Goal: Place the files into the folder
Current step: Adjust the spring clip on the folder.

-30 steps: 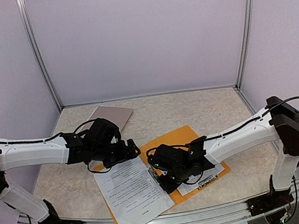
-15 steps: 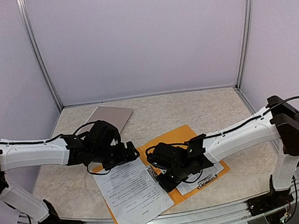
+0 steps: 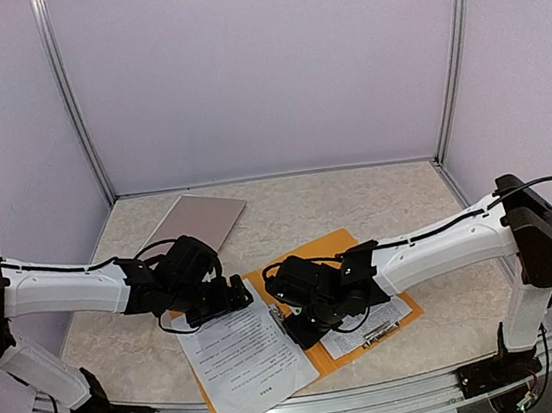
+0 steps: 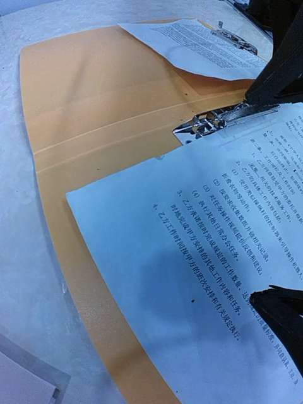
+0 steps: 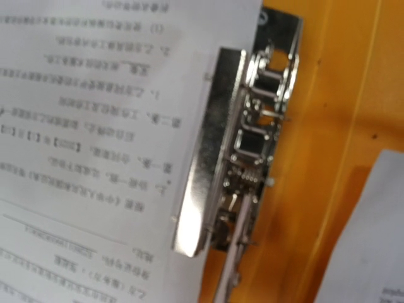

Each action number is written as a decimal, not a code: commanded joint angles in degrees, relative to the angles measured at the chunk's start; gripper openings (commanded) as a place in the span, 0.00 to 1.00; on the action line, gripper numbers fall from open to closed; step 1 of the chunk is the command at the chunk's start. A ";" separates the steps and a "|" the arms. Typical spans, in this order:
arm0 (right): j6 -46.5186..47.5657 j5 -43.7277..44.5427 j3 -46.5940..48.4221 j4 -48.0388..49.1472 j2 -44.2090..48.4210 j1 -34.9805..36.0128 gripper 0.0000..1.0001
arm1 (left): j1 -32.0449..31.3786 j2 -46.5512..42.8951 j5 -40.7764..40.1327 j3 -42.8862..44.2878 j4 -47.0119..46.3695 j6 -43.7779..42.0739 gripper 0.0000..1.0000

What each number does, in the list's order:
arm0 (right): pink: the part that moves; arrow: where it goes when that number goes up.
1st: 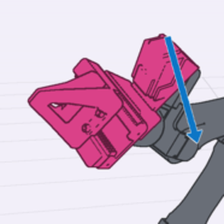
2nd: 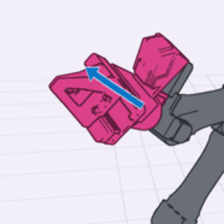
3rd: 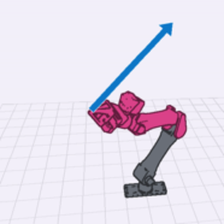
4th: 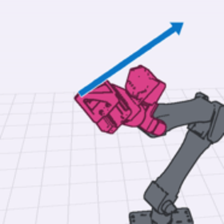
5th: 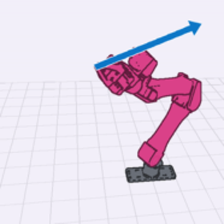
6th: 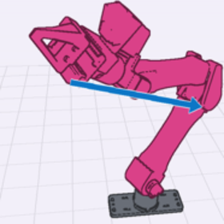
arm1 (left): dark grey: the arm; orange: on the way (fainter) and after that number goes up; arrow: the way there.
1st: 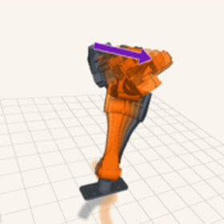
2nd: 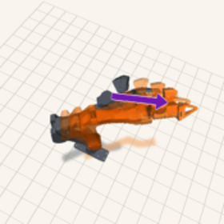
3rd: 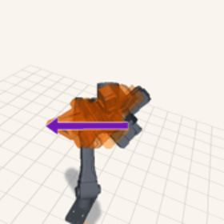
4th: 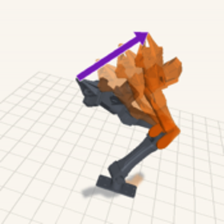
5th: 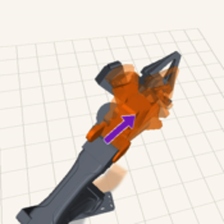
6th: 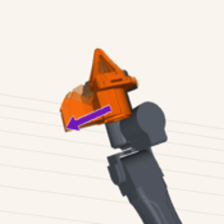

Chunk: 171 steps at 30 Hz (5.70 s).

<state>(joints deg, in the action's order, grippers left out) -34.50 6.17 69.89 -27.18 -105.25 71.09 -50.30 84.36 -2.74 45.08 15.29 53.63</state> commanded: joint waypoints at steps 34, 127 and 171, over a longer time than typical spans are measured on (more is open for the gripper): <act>0.69 1.88 2.14 -2.13 -0.70 0.34 0.14 | 1.87 11.41 2.39 5.62 -2.71 -3.76 0.96; 0.02 3.51 -0.20 -1.39 2.23 0.12 0.19 | 3.46 -0.62 7.34 1.43 -3.87 -4.19 0.96; 0.12 -1.68 -5.70 6.35 0.42 0.15 0.33 | -1.64 6.22 11.48 -5.48 -11.81 3.92 0.96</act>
<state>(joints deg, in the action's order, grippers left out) -34.74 4.89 64.20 -21.69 -102.83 71.09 -51.59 89.56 8.60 41.17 3.68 57.08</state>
